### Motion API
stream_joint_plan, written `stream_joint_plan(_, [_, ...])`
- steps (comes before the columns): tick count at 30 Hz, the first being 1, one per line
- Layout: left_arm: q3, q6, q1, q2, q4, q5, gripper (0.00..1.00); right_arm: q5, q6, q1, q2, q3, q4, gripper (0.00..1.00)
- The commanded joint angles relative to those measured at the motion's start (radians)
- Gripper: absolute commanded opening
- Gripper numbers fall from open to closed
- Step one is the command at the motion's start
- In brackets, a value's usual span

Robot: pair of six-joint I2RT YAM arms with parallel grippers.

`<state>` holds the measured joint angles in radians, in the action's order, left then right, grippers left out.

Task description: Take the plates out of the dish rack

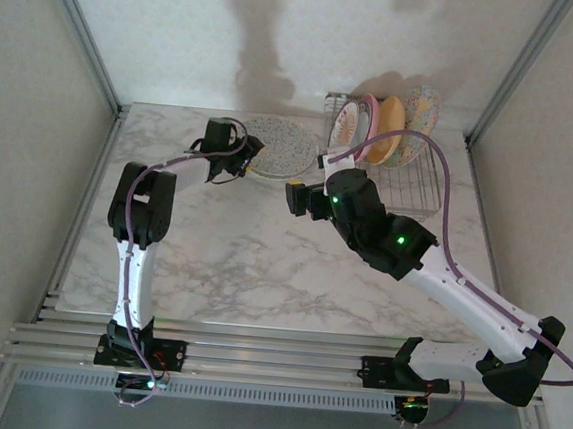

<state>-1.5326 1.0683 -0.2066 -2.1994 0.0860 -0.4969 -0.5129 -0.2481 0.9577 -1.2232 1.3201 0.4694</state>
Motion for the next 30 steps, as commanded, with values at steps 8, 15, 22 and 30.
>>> stream_joint_plan(8, [-0.145, -0.069, -0.015, -0.055, -0.274, 0.038, 0.65, 0.017, -0.134, -0.103, 0.052, 0.025, 0.118, 0.99])
stream_joint_plan(15, [-0.216, -0.076, -0.023, -0.094, -0.349, 0.051, 0.68, 0.025, -0.149, -0.116, 0.064, 0.023, 0.135, 0.99])
stream_joint_plan(22, [-0.293, -0.091, -0.036, -0.119, -0.450, 0.087, 0.70, 0.024, -0.155, -0.130, 0.062, 0.030, 0.156, 0.99])
stream_joint_plan(30, [-0.273, -0.069, -0.037, -0.039, -0.511, 0.173, 0.83, -0.016, -0.136, -0.292, 0.078, 0.072, 0.257, 0.99])
